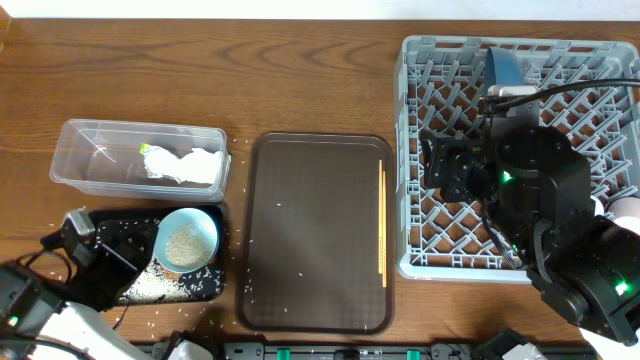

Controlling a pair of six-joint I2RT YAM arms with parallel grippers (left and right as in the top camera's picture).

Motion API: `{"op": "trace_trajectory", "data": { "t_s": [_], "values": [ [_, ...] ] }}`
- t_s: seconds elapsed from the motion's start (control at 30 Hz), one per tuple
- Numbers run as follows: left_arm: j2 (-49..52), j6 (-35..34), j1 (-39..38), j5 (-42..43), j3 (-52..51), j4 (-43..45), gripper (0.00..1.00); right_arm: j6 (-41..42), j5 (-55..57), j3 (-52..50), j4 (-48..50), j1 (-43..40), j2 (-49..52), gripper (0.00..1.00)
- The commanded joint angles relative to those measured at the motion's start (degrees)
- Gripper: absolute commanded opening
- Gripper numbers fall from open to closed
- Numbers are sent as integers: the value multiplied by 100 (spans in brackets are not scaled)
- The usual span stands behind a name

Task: Sort waste into correct bins and load items into the dishwasher rack
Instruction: 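Tilt rice bowl with left gripper to dump rice onto black tray, then keep tilting and shaking bowl over black tray with left gripper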

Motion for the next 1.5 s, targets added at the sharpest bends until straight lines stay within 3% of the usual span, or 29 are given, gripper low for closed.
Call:
{"op": "trace_trajectory", "data": {
  "t_s": [0.0, 0.13, 0.27, 0.5, 0.7, 0.83, 1.27, 1.47],
  "values": [
    [-177, -719, -518, -787, 247, -13, 34, -37, 76, 28, 0, -17, -42, 79],
    [-181, -809, -1405, -1102, 247, 35, 38, -37, 76, 28, 26, -17, -39, 79],
    [-175, -1318, -2573, -2277, 247, 422, 43, -37, 74, 28, 13, -15, -39, 79],
    [31, -2282, -4734, -4242, 247, 1158, 44, -37, 72, 28, -127, -15, -39, 79],
    [623, -2765, -6015, -5825, 247, 1268, 44, -37, 74, 28, -225, -15, -24, 79],
    [1128, -2962, -6299, -6089, 247, 1458, 38, -37, 74, 28, -323, -15, -17, 79],
    [2124, -2966, -6308, -5803, 238, 1799, 38, -37, 76, 28, -367, -15, 105, 79],
    [2385, -2966, -6308, -5803, 216, 1794, 28, -37, 76, 26, -404, -15, 214, 79]
  ]
}}
